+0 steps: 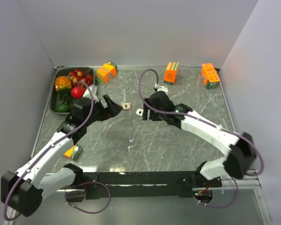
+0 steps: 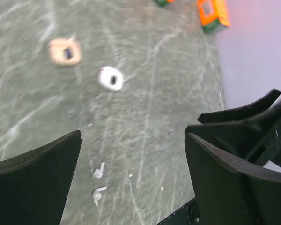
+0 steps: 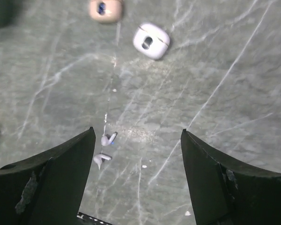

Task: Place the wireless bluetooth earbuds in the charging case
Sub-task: Pick up the charging case at the center of the board.

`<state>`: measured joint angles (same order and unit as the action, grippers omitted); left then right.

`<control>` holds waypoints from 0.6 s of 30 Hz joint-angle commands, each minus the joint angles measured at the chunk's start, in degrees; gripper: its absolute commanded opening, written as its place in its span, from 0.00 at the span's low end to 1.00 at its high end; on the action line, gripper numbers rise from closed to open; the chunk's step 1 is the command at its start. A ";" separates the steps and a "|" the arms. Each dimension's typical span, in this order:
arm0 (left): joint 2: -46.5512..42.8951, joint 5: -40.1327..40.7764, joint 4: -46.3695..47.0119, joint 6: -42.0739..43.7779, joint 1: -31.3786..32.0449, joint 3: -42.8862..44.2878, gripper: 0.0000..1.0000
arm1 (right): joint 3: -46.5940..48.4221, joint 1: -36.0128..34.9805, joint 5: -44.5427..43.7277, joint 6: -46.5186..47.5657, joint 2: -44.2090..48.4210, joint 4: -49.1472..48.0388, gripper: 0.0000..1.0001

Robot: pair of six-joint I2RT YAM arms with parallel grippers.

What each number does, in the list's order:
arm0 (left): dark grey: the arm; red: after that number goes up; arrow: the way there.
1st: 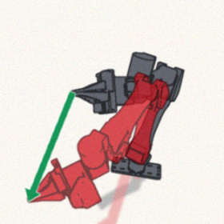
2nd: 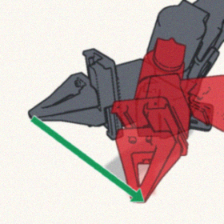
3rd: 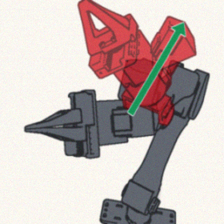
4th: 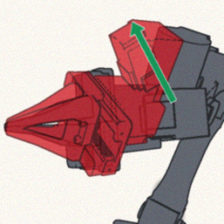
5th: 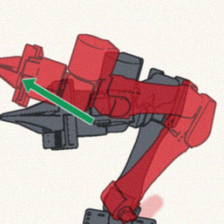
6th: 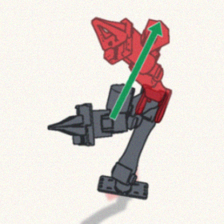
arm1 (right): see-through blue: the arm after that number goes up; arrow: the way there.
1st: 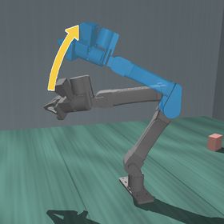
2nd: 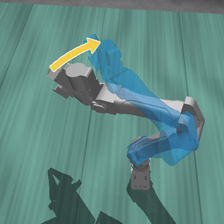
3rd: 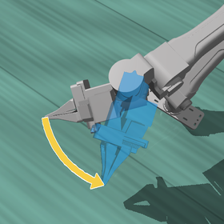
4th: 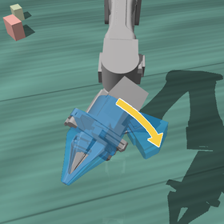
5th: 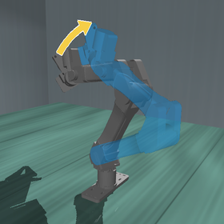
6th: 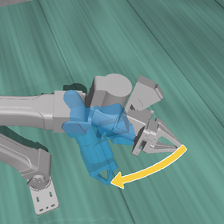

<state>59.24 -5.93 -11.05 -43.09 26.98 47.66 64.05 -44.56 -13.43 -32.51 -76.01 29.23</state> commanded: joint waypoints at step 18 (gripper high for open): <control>4.36 10.50 -4.33 2.82 3.42 -1.53 0.96 | 13.49 8.68 -0.54 -18.64 -16.50 8.56 0.78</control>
<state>54.28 3.79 -15.75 -45.63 27.83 40.25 82.98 -39.29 -11.57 -47.94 -105.47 36.34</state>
